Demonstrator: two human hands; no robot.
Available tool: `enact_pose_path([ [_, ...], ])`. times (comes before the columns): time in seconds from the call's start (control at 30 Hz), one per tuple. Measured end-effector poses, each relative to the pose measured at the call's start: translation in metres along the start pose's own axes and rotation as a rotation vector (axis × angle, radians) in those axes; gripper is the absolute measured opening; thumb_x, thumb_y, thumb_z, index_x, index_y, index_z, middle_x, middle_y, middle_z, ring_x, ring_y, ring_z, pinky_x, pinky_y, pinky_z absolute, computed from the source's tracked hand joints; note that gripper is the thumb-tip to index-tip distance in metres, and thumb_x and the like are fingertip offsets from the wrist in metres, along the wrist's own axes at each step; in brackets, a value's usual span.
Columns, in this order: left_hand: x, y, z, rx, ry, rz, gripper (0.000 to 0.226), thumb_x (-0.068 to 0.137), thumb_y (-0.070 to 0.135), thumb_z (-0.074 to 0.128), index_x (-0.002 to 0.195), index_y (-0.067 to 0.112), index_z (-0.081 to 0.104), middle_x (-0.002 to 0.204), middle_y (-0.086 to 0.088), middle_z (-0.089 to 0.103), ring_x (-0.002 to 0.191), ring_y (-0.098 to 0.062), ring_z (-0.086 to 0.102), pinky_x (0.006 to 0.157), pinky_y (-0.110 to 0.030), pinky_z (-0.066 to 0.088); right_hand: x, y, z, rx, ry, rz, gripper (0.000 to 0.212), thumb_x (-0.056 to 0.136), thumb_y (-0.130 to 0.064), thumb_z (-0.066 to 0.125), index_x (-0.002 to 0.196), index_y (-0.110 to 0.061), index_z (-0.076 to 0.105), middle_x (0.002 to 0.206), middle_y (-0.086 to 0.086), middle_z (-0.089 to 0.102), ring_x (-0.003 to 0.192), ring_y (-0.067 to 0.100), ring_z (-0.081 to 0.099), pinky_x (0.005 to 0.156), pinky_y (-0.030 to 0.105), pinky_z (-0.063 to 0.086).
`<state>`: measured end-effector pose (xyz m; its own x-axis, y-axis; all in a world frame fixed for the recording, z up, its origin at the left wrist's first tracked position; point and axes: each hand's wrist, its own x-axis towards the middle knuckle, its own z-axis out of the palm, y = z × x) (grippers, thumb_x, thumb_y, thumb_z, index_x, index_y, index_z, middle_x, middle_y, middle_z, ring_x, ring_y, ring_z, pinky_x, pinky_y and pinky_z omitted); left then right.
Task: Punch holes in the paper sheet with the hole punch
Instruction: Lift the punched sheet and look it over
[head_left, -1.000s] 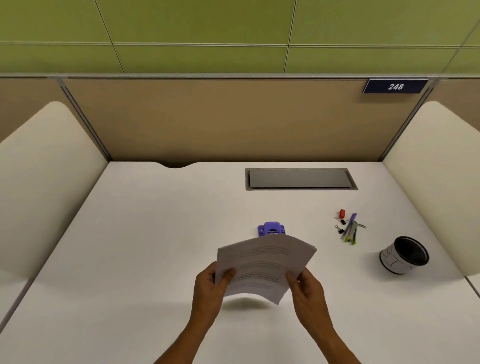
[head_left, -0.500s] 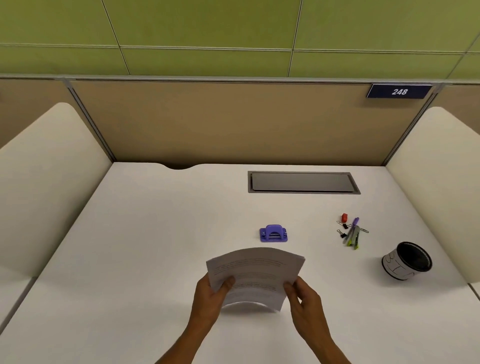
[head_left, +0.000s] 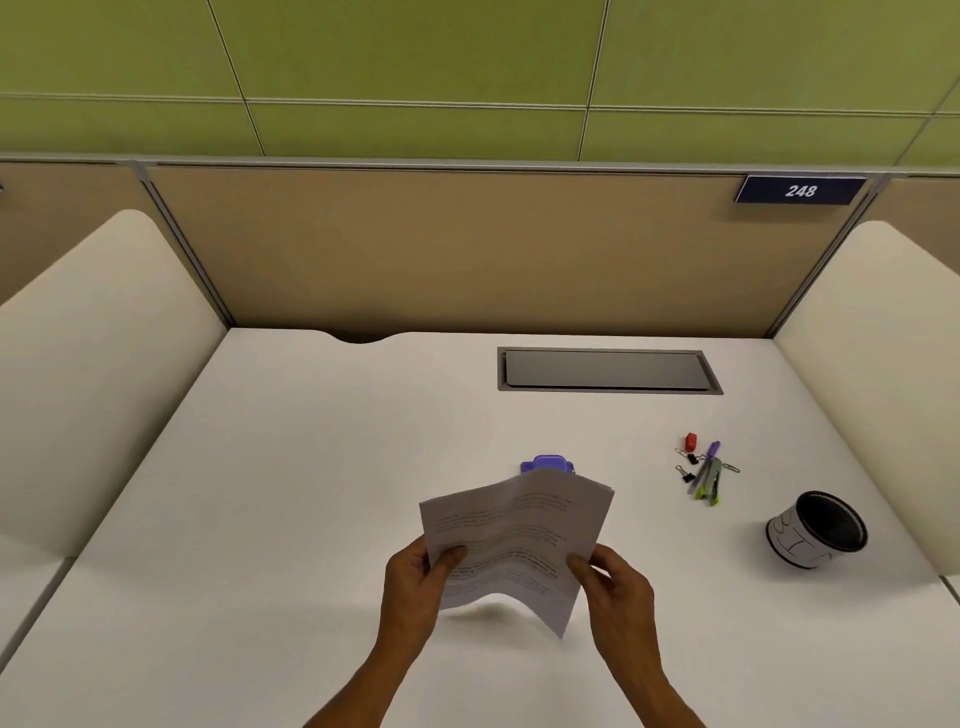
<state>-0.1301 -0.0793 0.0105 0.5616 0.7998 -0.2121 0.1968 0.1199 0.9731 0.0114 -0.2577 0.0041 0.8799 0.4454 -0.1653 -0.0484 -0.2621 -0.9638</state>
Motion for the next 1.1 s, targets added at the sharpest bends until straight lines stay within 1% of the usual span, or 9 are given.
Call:
enact_pose_path([
  [0.13, 0.001, -0.003, 0.002, -0.007, 0.014, -0.002, 0.022, 0.087, 0.011, 0.072, 0.108, 0.016, 0.072, 0.096, 0.004, 0.078, 0.092, -0.015, 0.071, 0.075, -0.021, 0.057, 0.0, -0.001, 0.002, 0.03, 0.005, 0.021, 0.016, 0.095, -0.012, 0.064, 0.1, -0.023, 0.076, 0.095, -0.012, 0.078, 0.089, 0.012, 0.072, 0.072, 0.02, 0.054],
  [0.33, 0.002, 0.0, 0.0, -0.011, 0.065, -0.002, 0.019, 0.081, 0.006, 0.077, 0.099, 0.013, 0.073, 0.085, 0.004, 0.077, 0.082, -0.014, 0.07, 0.067, -0.013, 0.053, 0.001, -0.003, 0.0, 0.1, 0.057, 0.032, 0.011, 0.089, -0.008, 0.071, 0.09, -0.017, 0.077, 0.09, -0.007, 0.079, 0.086, 0.012, 0.072, 0.079, 0.027, 0.052],
  [0.5, 0.003, 0.0, 0.0, 0.008, 0.049, -0.014, 0.014, 0.087, 0.013, 0.071, 0.097, 0.023, 0.074, 0.086, 0.01, 0.078, 0.082, -0.02, 0.072, 0.067, -0.024, 0.059, 0.0, -0.002, 0.0, 0.071, 0.048, -0.024, 0.016, 0.094, -0.011, 0.065, 0.101, -0.021, 0.076, 0.098, -0.012, 0.077, 0.091, 0.009, 0.071, 0.078, 0.019, 0.056],
  [0.57, 0.003, 0.0, 0.001, 0.003, 0.04, -0.015, 0.013, 0.09, 0.016, 0.068, 0.099, 0.022, 0.074, 0.088, 0.008, 0.078, 0.082, -0.021, 0.072, 0.068, -0.027, 0.06, 0.0, -0.002, 0.001, 0.077, 0.046, -0.026, 0.017, 0.094, -0.01, 0.065, 0.101, -0.022, 0.076, 0.099, -0.013, 0.077, 0.092, 0.01, 0.071, 0.079, 0.022, 0.055],
  [0.73, 0.002, 0.006, 0.004, -0.009, 0.083, -0.013, 0.01, 0.088, 0.019, 0.069, 0.096, 0.014, 0.072, 0.084, -0.001, 0.076, 0.081, -0.023, 0.072, 0.059, -0.022, 0.057, 0.004, -0.002, 0.002, 0.123, 0.065, 0.003, 0.01, 0.086, -0.011, 0.075, 0.092, -0.019, 0.077, 0.094, -0.005, 0.078, 0.093, 0.018, 0.072, 0.083, 0.033, 0.056],
  [0.8, 0.003, 0.01, 0.004, -0.033, 0.088, -0.011, 0.013, 0.087, 0.02, 0.07, 0.098, 0.012, 0.072, 0.086, -0.002, 0.076, 0.082, -0.022, 0.071, 0.061, -0.022, 0.057, 0.006, -0.004, 0.0, 0.133, 0.067, -0.003, 0.011, 0.084, -0.01, 0.076, 0.092, -0.018, 0.077, 0.094, -0.004, 0.078, 0.094, 0.017, 0.072, 0.085, 0.034, 0.055],
  [0.9, 0.004, 0.015, 0.006, -0.067, 0.072, -0.011, 0.017, 0.087, 0.02, 0.071, 0.102, 0.013, 0.072, 0.09, -0.001, 0.076, 0.084, -0.018, 0.072, 0.064, -0.022, 0.058, 0.007, -0.006, 0.0, 0.148, 0.036, -0.008, 0.012, 0.087, -0.008, 0.073, 0.094, -0.017, 0.076, 0.095, -0.004, 0.078, 0.093, 0.016, 0.072, 0.083, 0.03, 0.055],
  [1.03, 0.004, 0.014, 0.011, -0.09, 0.038, -0.013, 0.019, 0.086, 0.016, 0.072, 0.105, 0.018, 0.069, 0.094, 0.004, 0.076, 0.086, -0.012, 0.072, 0.066, -0.018, 0.056, 0.003, -0.001, 0.002, 0.145, 0.014, -0.031, 0.016, 0.094, -0.005, 0.064, 0.102, -0.017, 0.073, 0.098, -0.007, 0.078, 0.091, 0.012, 0.073, 0.074, 0.018, 0.055],
  [1.1, 0.005, 0.007, 0.015, -0.05, -0.014, -0.032, 0.025, 0.087, 0.016, 0.071, 0.111, 0.017, 0.067, 0.1, 0.002, 0.075, 0.091, -0.015, 0.071, 0.068, -0.018, 0.057, 0.001, 0.006, 0.004, 0.112, -0.003, -0.014, 0.019, 0.097, -0.007, 0.06, 0.107, -0.019, 0.07, 0.1, -0.008, 0.077, 0.093, 0.011, 0.072, 0.075, 0.019, 0.056],
])
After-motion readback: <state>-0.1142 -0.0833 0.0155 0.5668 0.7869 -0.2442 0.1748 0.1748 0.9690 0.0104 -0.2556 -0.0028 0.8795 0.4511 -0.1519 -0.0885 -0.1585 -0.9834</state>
